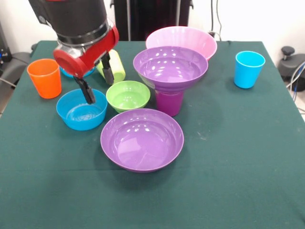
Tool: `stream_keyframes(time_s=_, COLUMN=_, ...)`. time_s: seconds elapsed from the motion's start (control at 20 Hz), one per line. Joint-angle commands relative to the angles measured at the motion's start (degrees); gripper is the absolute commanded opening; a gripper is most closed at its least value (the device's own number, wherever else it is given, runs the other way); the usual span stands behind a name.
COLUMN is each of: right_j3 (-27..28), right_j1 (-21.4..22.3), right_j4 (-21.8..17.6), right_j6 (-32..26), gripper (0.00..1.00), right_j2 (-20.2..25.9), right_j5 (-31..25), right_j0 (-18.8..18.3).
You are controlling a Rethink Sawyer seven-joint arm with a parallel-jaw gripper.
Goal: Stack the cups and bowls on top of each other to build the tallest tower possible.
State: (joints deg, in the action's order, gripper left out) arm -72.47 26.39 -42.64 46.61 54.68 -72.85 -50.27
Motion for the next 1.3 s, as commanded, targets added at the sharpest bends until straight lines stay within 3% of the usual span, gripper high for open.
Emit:
stream_keyframes(time_s=0.05, right_j3=5.51, right_j1=-5.61, right_j4=-6.52, right_j6=-17.52, gripper=1.00, right_j2=-5.41, right_j5=-2.22, right_j0=4.40)
stream_keyframes(time_s=0.9, right_j3=7.93, right_j1=-7.44, right_j4=-6.29, right_j6=-19.03, gripper=1.00, right_j2=-6.78, right_j5=-3.41, right_j0=5.53)
stream_keyframes(time_s=1.3, right_j3=6.27, right_j1=-6.87, right_j4=-8.51, right_j6=-19.49, gripper=1.00, right_j2=-9.22, right_j5=-4.64, right_j0=6.06)
